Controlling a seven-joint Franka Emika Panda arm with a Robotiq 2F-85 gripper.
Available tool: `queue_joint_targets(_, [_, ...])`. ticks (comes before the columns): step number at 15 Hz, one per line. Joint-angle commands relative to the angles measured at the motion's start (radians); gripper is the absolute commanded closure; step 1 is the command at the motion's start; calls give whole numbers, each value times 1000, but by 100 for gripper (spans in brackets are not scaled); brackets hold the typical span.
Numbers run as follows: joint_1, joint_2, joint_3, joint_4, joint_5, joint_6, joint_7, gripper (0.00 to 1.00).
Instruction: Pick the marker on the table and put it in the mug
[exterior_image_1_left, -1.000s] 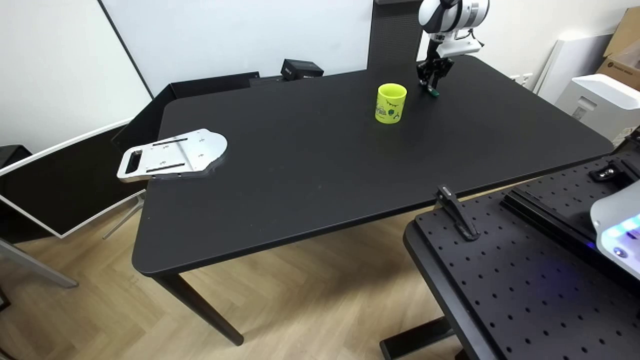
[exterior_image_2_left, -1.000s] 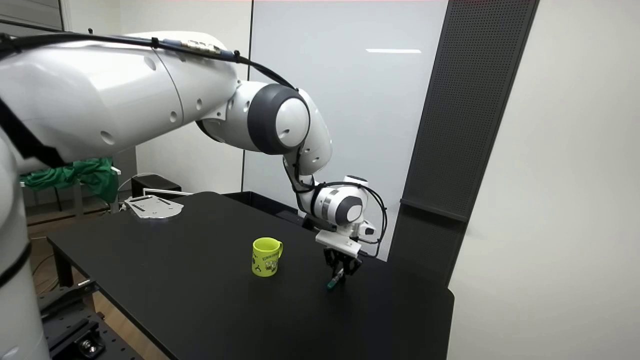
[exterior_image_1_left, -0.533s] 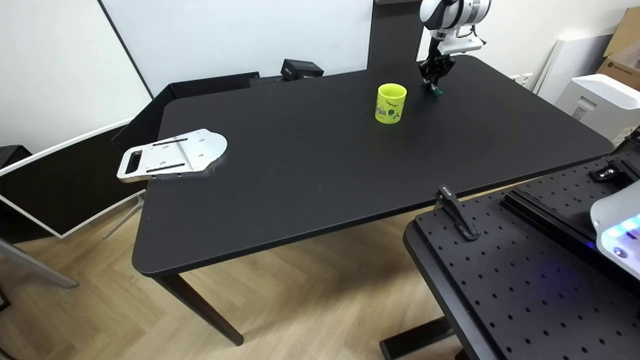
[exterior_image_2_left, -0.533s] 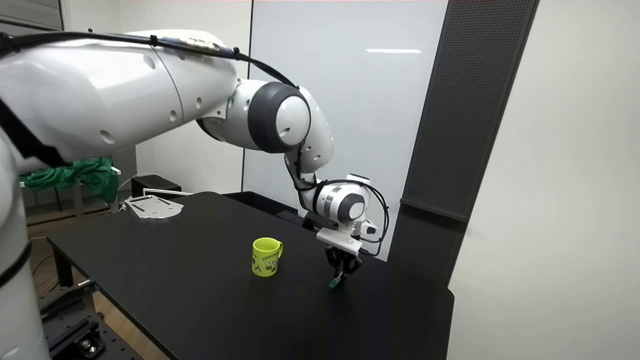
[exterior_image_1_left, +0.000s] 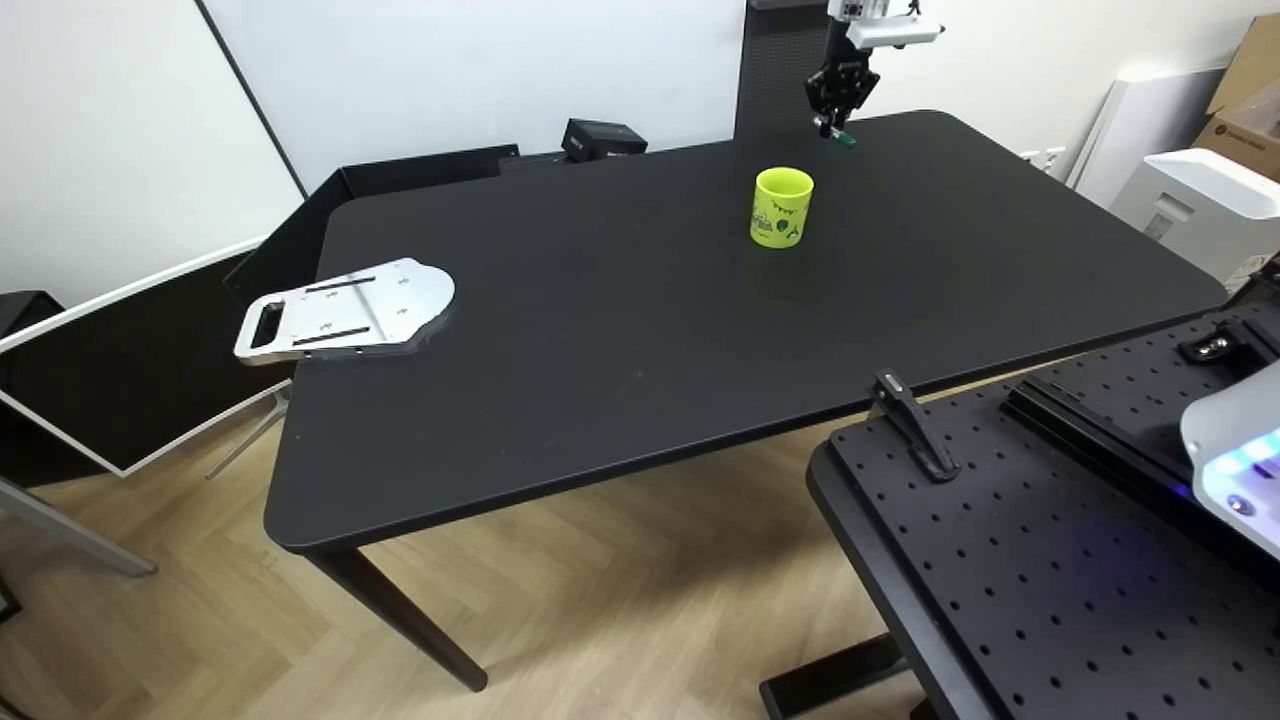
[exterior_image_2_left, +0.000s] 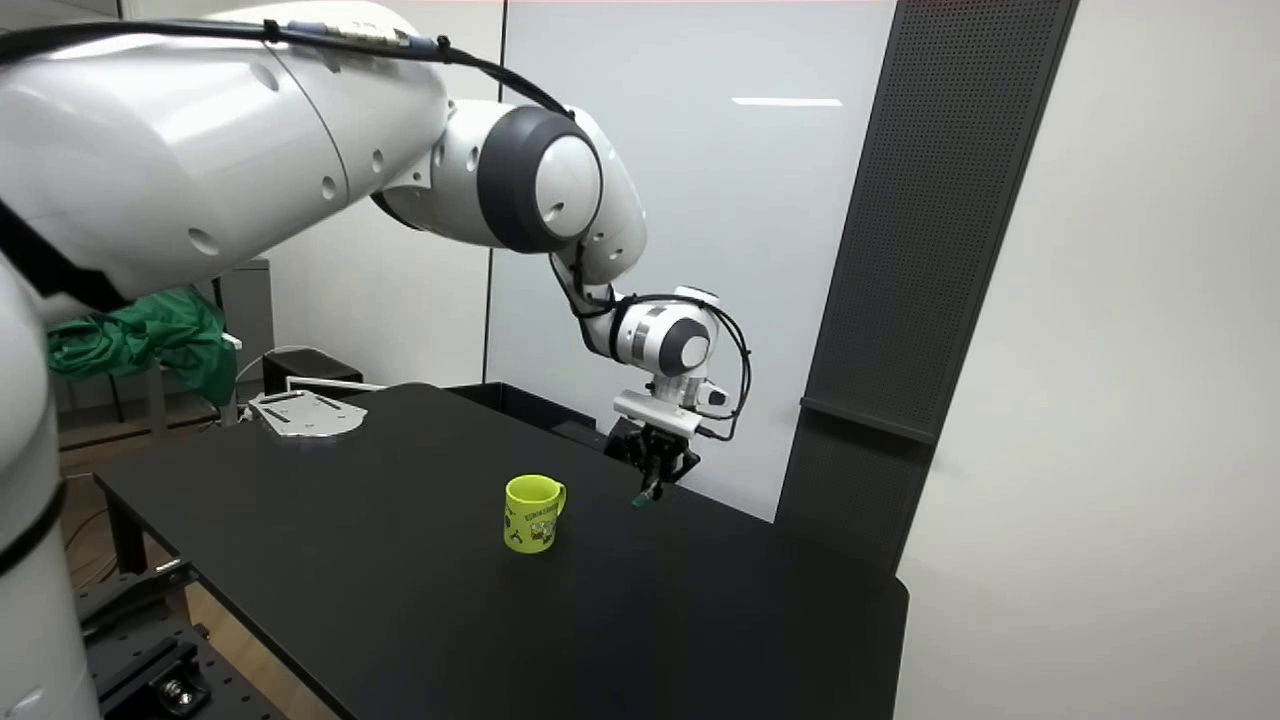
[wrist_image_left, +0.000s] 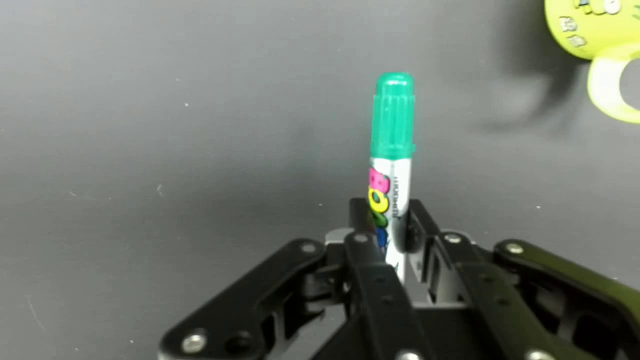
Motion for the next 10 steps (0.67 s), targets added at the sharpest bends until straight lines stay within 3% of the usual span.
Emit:
queue_joint_targets(1, [21,-96,20,-80,-5,-38,-9,95])
queue_joint_targets(10, [63,-264,86,-320,3,-8,-71,95])
